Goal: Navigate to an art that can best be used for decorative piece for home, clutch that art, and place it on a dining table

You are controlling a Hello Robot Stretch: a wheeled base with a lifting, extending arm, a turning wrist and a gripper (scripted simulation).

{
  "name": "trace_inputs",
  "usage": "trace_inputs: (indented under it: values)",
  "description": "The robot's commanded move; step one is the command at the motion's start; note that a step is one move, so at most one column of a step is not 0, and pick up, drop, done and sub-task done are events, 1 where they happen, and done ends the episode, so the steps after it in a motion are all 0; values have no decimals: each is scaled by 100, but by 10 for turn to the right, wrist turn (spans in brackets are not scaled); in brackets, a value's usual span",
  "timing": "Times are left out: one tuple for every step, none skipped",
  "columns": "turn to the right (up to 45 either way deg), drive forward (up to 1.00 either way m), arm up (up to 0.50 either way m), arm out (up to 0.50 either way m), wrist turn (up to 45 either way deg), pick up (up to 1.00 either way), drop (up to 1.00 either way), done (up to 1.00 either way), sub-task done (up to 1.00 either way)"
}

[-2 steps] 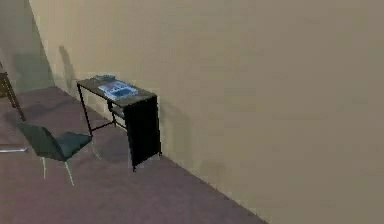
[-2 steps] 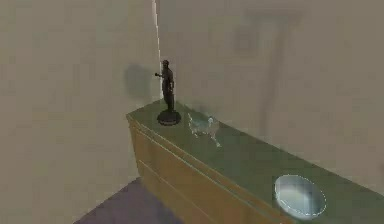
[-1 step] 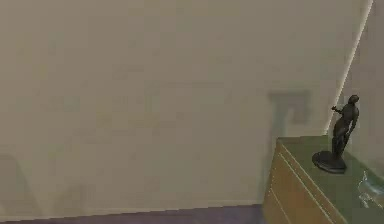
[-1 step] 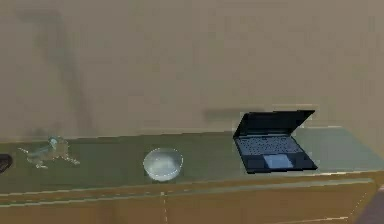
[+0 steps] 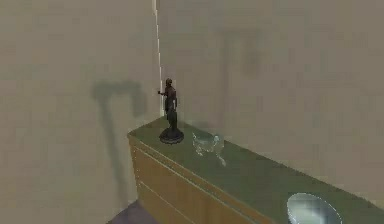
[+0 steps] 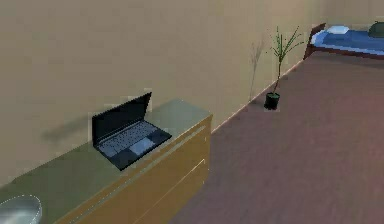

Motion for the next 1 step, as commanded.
trace_inputs:
  values:
    - [150,0,0,0,0,0,0,0,0]
